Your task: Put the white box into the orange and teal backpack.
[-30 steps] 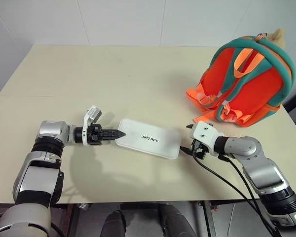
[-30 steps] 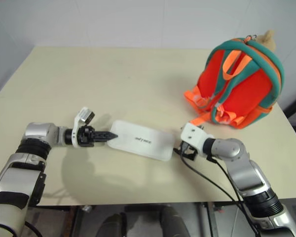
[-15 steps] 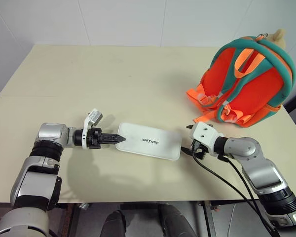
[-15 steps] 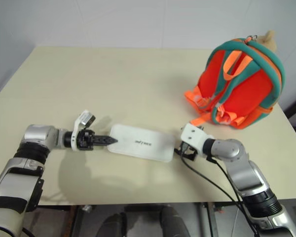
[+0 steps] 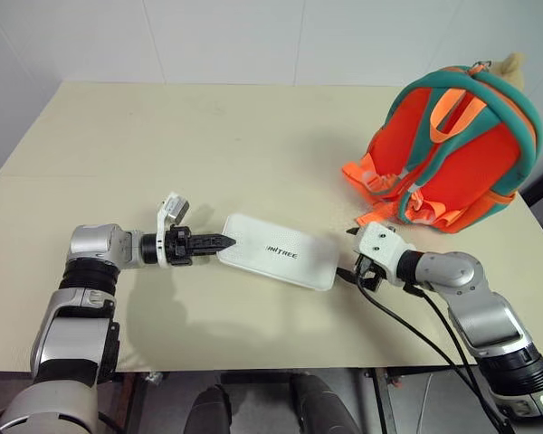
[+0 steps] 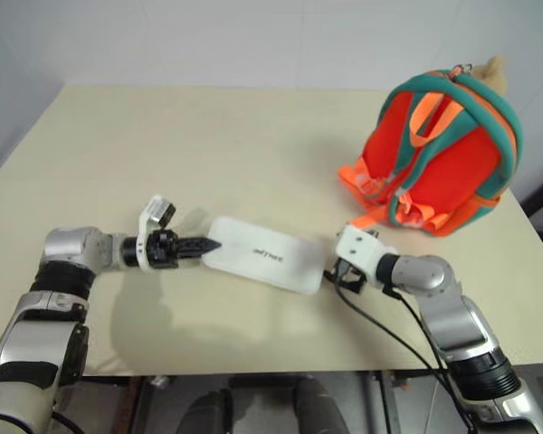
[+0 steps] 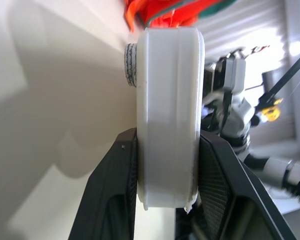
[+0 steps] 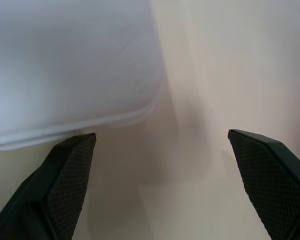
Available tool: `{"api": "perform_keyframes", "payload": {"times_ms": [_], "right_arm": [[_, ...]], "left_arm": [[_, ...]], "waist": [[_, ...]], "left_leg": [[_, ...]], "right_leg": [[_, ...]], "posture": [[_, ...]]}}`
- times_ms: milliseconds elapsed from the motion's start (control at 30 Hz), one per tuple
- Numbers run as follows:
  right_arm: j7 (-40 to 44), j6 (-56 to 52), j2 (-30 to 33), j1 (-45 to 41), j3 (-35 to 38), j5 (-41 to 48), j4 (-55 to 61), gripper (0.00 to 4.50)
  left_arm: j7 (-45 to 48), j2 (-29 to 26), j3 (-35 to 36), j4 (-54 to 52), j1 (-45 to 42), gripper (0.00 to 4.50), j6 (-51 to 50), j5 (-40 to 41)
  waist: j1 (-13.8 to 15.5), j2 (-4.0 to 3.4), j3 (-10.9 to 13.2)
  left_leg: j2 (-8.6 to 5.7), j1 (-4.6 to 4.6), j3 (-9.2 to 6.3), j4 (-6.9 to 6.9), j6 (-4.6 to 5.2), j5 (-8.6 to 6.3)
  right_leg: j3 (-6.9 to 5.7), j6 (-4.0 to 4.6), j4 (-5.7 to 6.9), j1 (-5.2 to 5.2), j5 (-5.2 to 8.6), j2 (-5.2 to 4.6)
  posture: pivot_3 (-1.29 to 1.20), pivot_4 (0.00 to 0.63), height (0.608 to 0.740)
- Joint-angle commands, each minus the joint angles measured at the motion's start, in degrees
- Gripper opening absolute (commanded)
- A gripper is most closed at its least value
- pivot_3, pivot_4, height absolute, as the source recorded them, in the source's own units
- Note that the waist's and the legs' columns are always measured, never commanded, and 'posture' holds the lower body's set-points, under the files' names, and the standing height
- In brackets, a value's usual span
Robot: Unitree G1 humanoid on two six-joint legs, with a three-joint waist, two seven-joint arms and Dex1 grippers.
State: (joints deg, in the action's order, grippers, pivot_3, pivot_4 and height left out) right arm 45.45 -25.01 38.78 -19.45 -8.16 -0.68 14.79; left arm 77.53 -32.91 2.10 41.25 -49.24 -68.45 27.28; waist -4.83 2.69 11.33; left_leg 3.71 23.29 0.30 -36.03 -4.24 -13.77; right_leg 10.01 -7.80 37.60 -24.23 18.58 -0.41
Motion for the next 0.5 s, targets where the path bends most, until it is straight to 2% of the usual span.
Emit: {"api": "perform_keyframes", "payload": {"times_ms": [33,167,500], "right_arm": [[0.58,1.53,0.04,0.07,1.15,1.73,3.99,4.50],[0.41,1.32,0.46,0.38,1.86,2.02,4.28,4.50],[-4.04,-1.41,0.53,2.24,8.21,2.97,6.22,4.50]], "left_arm": [[-1.16,1.35,4.36,-0.76,-1.05,1.32,-2.41,4.50],[-2.86,1.68,6.03,-2.57,0.32,1.32,-3.53,5.58],[-12.21,2.42,17.59,-7.23,3.40,1.32,-6.61,12.03]], "waist": [[0.02,0.00,0.00],[0.06,0.00,0.00],[0.14,0.00,0.00]], "left_leg": [[0.00,0.00,0.00,0.00,0.00,0.00],[0.00,0.00,-0.02,-0.02,-0.01,0.00],[0.00,0.00,-0.03,-0.01,-0.01,0.00]], "right_leg": [[-0.01,0.00,0.01,0.00,0.00,0.00],[-0.02,-0.01,0.02,0.00,0.00,-0.01],[-0.03,0.00,0.04,0.00,0.00,-0.02]], "posture": [[0.00,0.150,0.740],[0.00,0.150,0.740],[0.00,0.150,0.740]]}}
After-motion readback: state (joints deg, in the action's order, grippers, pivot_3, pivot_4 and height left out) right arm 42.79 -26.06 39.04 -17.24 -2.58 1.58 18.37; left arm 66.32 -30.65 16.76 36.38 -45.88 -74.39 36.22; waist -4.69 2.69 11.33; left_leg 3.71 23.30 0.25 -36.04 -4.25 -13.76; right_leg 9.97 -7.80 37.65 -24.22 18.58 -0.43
